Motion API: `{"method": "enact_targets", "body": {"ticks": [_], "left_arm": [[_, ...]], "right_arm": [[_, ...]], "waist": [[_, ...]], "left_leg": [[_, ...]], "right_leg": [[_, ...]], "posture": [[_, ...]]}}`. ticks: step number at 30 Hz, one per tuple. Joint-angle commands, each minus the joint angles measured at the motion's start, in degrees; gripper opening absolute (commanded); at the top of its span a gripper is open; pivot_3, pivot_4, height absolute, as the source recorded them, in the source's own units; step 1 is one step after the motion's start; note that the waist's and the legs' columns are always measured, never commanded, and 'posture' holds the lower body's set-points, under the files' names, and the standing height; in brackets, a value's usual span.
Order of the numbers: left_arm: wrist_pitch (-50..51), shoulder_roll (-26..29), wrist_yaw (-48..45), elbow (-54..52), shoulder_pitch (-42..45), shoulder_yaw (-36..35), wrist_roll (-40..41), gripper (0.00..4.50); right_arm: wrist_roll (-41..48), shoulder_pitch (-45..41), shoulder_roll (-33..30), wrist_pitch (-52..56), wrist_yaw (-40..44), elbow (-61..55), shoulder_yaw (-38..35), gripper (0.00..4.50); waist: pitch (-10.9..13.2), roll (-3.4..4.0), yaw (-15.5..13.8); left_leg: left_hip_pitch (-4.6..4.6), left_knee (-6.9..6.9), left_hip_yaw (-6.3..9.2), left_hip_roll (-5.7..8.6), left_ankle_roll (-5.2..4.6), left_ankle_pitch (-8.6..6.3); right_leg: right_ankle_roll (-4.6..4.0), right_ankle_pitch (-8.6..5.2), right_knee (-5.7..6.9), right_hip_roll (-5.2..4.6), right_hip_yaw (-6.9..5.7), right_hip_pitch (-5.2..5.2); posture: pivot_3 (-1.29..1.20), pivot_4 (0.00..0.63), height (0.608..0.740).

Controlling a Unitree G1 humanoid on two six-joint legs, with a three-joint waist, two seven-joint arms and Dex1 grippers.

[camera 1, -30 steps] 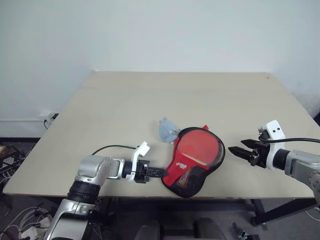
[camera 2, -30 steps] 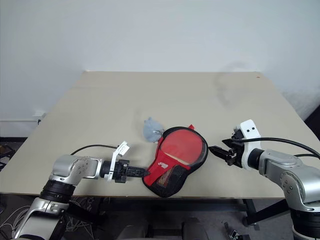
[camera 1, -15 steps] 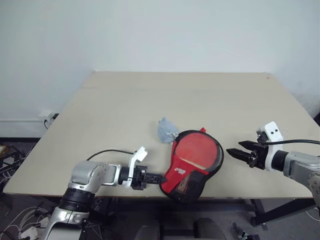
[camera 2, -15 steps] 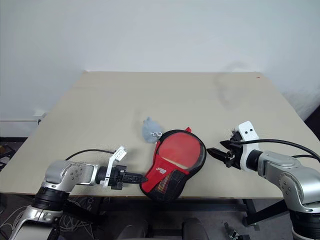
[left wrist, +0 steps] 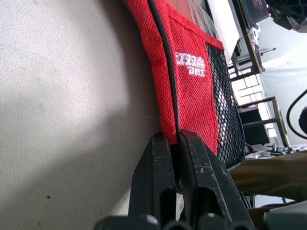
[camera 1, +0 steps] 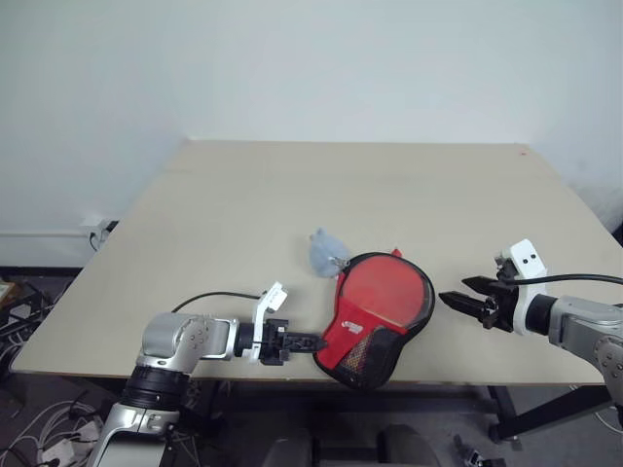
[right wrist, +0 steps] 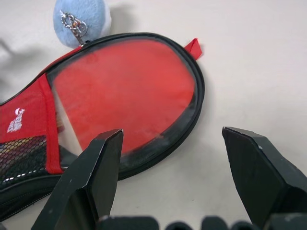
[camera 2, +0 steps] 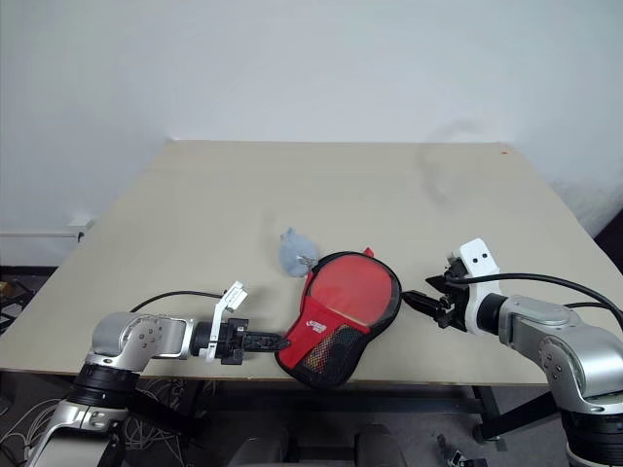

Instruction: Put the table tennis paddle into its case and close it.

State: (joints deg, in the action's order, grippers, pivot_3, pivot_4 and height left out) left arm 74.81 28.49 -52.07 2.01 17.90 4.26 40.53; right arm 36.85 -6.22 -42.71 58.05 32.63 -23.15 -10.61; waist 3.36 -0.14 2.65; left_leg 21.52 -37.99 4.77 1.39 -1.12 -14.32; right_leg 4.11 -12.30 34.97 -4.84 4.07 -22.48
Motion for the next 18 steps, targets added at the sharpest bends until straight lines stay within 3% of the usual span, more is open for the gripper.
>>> {"method": "enact_targets", "body": {"ticks": [1, 2, 3, 4, 14, 18], "left_arm": [[-0.92, 0.54, 0.45, 0.1, 0.75, -0.7, 0.03, 0.09], [-0.95, 0.57, 0.43, 0.09, 0.75, -0.69, 0.05, 0.09], [-0.99, 0.6, 0.4, 0.08, 0.74, -0.68, 0.05, 0.54], [-1.06, 0.63, 0.39, 0.12, 0.73, -0.69, 0.05, 0.64], [-3.07, -0.12, 2.23, 4.74, 3.29, -3.55, 0.06, 3.13], [-5.69, 0.12, 1.86, 9.12, 5.92, -5.89, 0.27, 3.13]], "right_arm": [[-0.31, -1.32, -0.13, -1.33, 0.31, -0.28, -0.78, 3.57], [-0.35, -1.35, -0.14, -1.35, 0.35, -0.26, -0.76, 3.57], [-0.38, -1.37, -0.14, -1.37, 0.38, -0.23, -0.75, 3.57], [-0.44, -1.42, -0.13, -1.39, 0.4, -0.2, -0.7, 3.57], [-0.62, -1.63, -0.01, -1.35, 0.44, -0.15, -0.65, 3.57], [-0.7, -1.67, -0.06, -1.32, 0.49, -0.16, -0.72, 3.57]], "waist": [[0.0, 0.0, 0.0], [0.0, 0.0, 0.0], [0.0, 0.0, 0.0], [0.0, 0.0, 0.0], [0.0, -0.01, -0.14], [0.02, -0.03, -0.04]], "left_leg": [[0.0, 0.0, 0.0, 0.0, 0.0, 0.0], [0.0, 0.0, 0.0, 0.0, 0.0, 0.0], [0.0, 0.0, 0.01, 0.0, 0.0, 0.0], [0.0, 0.0, 0.01, 0.0, 0.0, 0.0], [-0.03, 0.0, 0.04, 0.02, 0.0, 0.0], [-0.03, -0.01, 0.08, 0.01, 0.03, 0.02]], "right_leg": [[0.0, 0.0, 0.01, 0.0, 0.0, 0.0], [0.0, 0.0, 0.01, 0.0, 0.0, 0.0], [0.0, 0.0, 0.02, 0.0, -0.01, 0.0], [0.0, 0.01, 0.02, 0.0, -0.01, -0.01], [-0.01, 0.0, 0.02, -0.02, -0.04, 0.05], [-0.04, 0.02, 0.02, -0.01, -0.09, 0.03]], "posture": [[0.0, 0.0, 0.74], [0.0, 0.0, 0.74], [0.0, 0.0, 0.74], [0.0, 0.0, 0.74], [0.0, 0.0, 0.74], [0.0, 0.0, 0.74]]}}
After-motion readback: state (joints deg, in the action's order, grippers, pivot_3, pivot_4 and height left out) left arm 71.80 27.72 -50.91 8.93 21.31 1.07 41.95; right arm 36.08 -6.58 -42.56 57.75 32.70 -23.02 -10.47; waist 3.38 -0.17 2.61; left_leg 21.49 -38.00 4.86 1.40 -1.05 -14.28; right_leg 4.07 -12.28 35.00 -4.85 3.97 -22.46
